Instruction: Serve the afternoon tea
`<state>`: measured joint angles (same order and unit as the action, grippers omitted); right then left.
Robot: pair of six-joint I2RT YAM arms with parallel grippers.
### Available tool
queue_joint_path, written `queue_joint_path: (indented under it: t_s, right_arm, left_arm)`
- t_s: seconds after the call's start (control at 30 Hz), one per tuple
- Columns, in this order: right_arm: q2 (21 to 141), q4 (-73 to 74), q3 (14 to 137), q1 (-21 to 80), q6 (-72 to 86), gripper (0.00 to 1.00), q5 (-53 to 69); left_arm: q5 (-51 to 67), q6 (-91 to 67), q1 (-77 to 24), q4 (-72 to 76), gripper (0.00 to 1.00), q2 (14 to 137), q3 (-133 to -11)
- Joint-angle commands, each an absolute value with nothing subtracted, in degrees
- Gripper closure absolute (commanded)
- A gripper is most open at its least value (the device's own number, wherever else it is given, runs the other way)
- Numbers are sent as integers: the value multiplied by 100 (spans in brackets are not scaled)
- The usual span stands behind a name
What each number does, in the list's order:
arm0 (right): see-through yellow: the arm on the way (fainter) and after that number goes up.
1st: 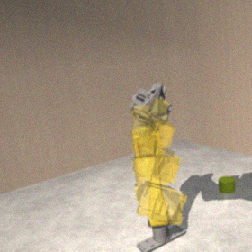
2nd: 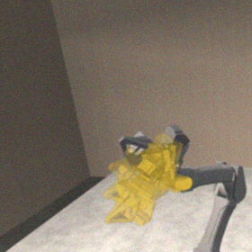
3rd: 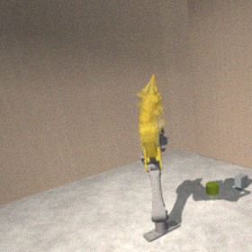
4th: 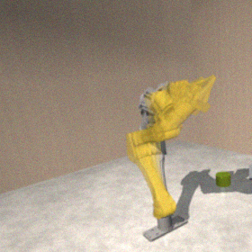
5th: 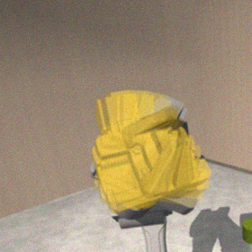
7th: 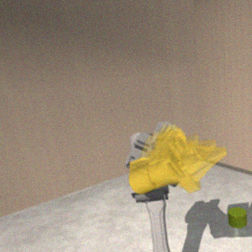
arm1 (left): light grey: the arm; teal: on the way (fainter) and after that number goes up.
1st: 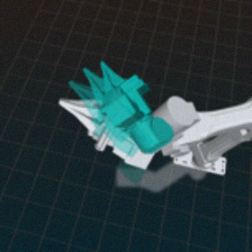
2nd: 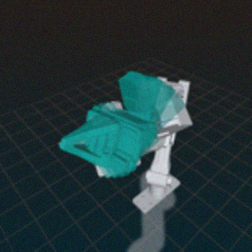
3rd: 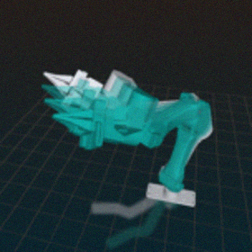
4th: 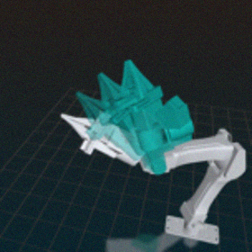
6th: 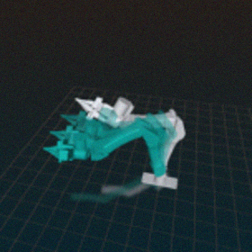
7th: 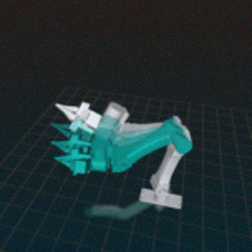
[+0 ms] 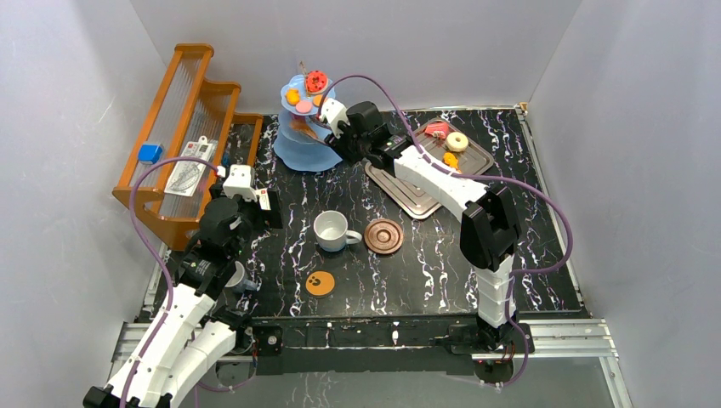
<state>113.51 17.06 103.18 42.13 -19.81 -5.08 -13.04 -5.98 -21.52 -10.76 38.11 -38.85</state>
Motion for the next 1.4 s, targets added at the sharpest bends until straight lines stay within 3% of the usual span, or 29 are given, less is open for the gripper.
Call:
queue_joint_path:
  t_s: [0.0, 0.57, 0.8, 1.37]
  right_arm:
    - [11045, 1617, 10334, 4214, -1977, 48, -299]
    - [10978, 1576, 10270, 4213, -1991, 53, -575]
    - [10974, 1733, 10450, 4218, -1998, 48, -639]
    - [10401, 1934, 10045, 4218, -1606, 48, -331]
  left_arm:
    - [-1355, -580, -2180, -994, 2, 3789, -4034]
    - [-1384, -563, -2180, -998, 2, 3770, -4023]
    - [-1389, -563, -2180, -993, 2, 3754, -4034]
    - [-1373, -580, -2180, -1002, 2, 3733, -4019]
